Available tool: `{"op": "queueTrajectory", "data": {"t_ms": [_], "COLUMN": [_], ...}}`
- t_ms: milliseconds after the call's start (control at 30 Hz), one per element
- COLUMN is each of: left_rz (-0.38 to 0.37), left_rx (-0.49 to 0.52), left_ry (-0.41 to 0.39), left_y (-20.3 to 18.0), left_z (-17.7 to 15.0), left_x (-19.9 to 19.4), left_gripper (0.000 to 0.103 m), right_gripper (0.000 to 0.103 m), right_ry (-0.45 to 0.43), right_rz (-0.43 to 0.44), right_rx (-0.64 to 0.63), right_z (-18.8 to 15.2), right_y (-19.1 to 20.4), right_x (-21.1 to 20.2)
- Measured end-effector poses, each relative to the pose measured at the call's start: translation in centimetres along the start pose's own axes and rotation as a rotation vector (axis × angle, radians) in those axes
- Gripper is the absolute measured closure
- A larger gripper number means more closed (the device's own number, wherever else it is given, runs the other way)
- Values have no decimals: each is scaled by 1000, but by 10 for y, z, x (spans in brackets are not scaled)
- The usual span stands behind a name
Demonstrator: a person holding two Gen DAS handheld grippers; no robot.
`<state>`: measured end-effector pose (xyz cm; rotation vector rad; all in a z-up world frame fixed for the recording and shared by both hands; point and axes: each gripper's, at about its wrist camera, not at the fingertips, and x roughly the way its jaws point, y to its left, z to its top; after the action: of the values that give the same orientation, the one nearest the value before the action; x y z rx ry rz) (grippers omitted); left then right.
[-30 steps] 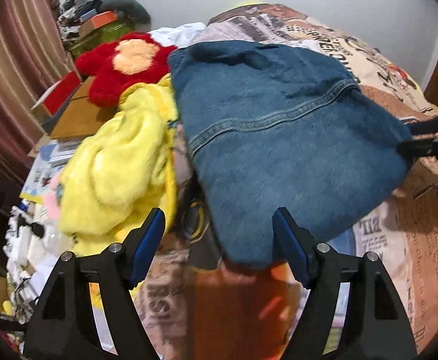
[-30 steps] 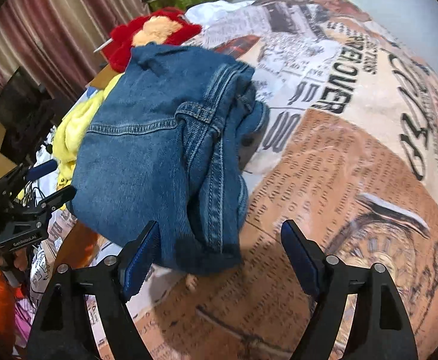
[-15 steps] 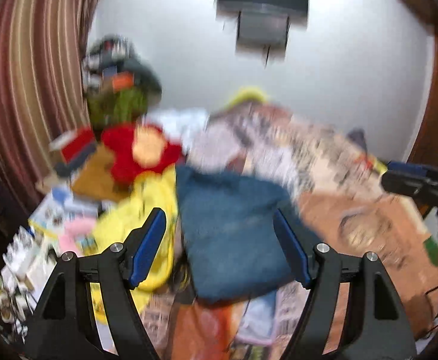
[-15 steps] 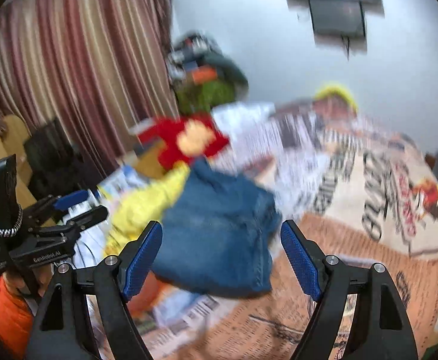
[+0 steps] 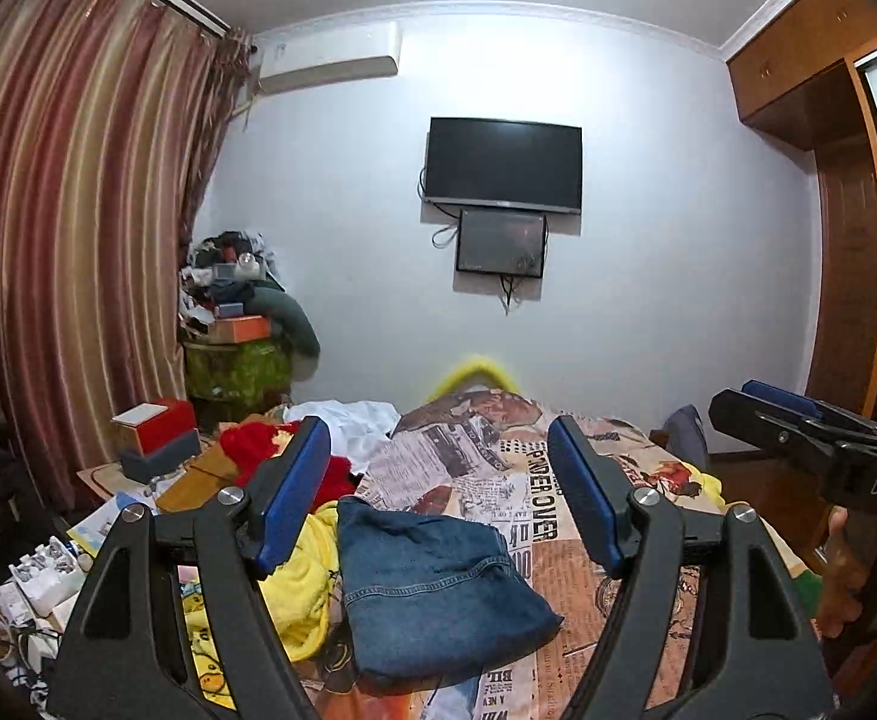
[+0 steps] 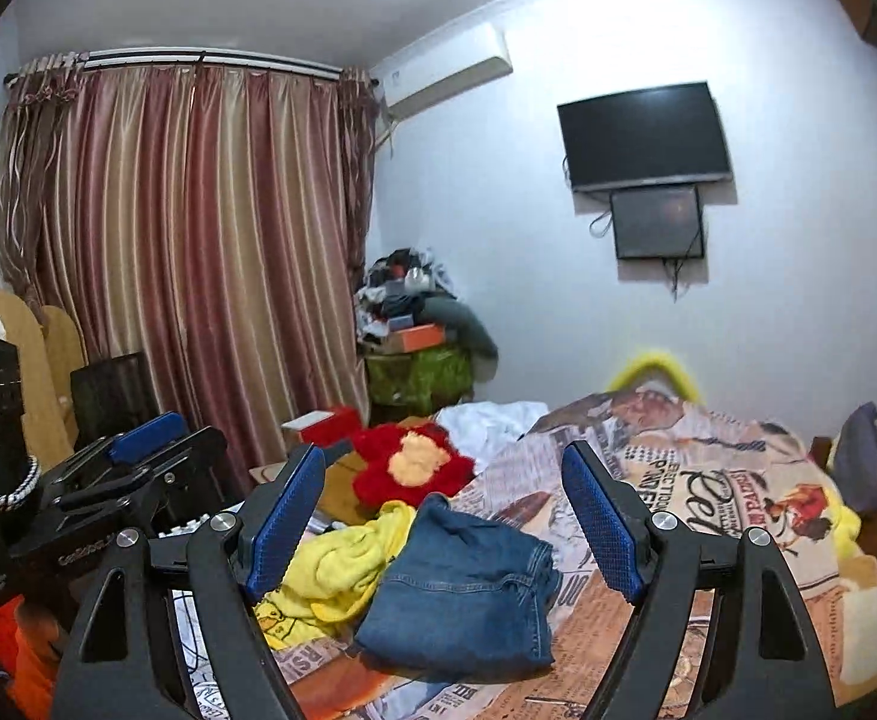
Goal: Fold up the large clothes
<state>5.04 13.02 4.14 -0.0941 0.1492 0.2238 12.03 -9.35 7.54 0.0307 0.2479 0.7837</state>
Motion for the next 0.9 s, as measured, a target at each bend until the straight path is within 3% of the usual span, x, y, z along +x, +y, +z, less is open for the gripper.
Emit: {"op": "queueTrajectory", "data": {"t_ms": [67,167,300,567,900], "left_rz": [4,19,45,55,56], "left_rx": [1,7,11,15,13], "left_ry": [1,4,2,17,33], "left_y": [-2,-3,-6,-7,-6], "left_z": [-2,-6,-9,-15,-19], "left_x": [-4,-10,-14,-13,-8], "left_gripper": [26,10,1,1,0], "right_gripper": [23,22,4,0,0], "right_ry": [-12,-11,-6,-4,11], "right_rz": [-18,-43,-86,-138,-136], "right_rx": [-3,-9,-6,16,18], "right_z": [-4,-9,-17,-24,-25], "right_y": [6,15,17,12,11], "right_x": [-10,-18,-22,-24,-21]}}
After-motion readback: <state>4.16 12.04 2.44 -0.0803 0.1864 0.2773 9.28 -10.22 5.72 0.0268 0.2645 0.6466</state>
